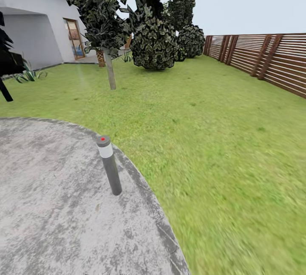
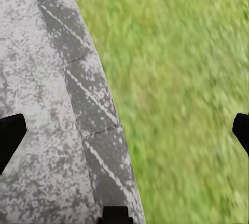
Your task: Pick up the pesticide atomizer in the garden and spray insectifuge to fully cover both potted plants in the garden.
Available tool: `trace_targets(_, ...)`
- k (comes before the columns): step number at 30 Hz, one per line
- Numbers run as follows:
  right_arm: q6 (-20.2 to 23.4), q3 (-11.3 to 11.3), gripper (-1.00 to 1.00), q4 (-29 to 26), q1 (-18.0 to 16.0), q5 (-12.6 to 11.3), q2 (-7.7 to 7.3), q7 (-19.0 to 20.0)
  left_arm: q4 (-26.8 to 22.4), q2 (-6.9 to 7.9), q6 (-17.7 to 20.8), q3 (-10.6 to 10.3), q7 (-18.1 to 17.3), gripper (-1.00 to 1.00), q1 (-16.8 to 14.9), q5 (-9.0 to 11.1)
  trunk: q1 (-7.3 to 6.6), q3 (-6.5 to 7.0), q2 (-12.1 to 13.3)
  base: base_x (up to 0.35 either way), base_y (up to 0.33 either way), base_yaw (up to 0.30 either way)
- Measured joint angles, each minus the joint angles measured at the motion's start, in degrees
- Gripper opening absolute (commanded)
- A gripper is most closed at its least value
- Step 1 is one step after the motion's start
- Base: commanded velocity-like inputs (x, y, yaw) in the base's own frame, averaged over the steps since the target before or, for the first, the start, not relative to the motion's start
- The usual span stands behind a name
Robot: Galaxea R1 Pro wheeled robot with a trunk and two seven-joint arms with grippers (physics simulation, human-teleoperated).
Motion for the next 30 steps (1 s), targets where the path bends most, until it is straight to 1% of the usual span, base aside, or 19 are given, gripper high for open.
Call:
trace_targets(2,0.0,0.0,1.0,0.0,0.0,0.0,0.0,0.0,0.0,-0.02,0.0,0.1,0.1,1.0,0.0,0.0,0.0,0.0,0.0,0.006,0.0,0.278)
trace_targets(3,-0.1,0.0,1.0,0.0,0.0,0.0,0.0,0.0,0.0,0.0,0.0,0.4,0.3,1.0,0.0,0.1,0.0,0.0,0.0,0.002,0.0,0.278)
trace_targets(4,-0.1,0.0,1.0,0.0,0.0,0.0,0.0,0.0,0.0,0.03,0.0,3.1,1.3,1.0,-0.1,1.3,0.0,0.01,0.0,0.001,0.0,0.278)
trace_targets(5,-0.1,0.0,1.0,0.0,0.0,0.0,0.0,0.0,0.0,0.03,0.0,4.8,1.7,1.0,-0.1,1.8,0.0,0.02,0.0,0.001,0.0,0.278)
trace_targets(8,-0.1,0.0,1.0,0.0,0.0,-0.1,0.0,0.0,-0.1,0.01,0.0,7.6,2.1,1.0,-0.1,2.1,0.0,0.09,0.0,0.0,0.0,0.277)
trace_targets(11,-0.1,0.0,1.0,0.0,0.0,-0.1,0.0,0.0,-0.1,-0.18,0.0,8.4,1.9,1.0,-0.1,1.9,0.0,0.19,0.0,0.0,0.0,0.275)
trace_targets(15,-0.1,0.0,1.0,0.0,0.0,-0.1,0.0,0.0,-0.1,-0.39,0.0,8.5,1.8,1.0,-0.1,0.6,0.0,0.33,0.0,0.0,0.0,0.274)
trace_targets(18,-0.1,0.0,1.0,0.0,0.0,-0.1,0.0,0.0,-0.1,-0.39,-0.1,8.6,1.8,1.0,-0.1,0.2,0.0,0.44,0.0,0.051,-0.015,0.274)
trace_targets(24,-0.1,0.0,1.0,0.0,0.0,-0.1,0.0,0.0,0.0,-0.1,-0.1,8.7,1.8,1.0,-0.1,0.1,-0.03,0.66,0.0,0.243,-0.106,0.274)
trace_targets(30,-0.1,0.0,1.0,0.0,0.0,-0.1,0.0,0.0,0.0,-0.2,-0.1,8.7,1.7,1.0,-0.1,0.0,-0.03,0.88,0.0,0.307,-0.129,0.274)
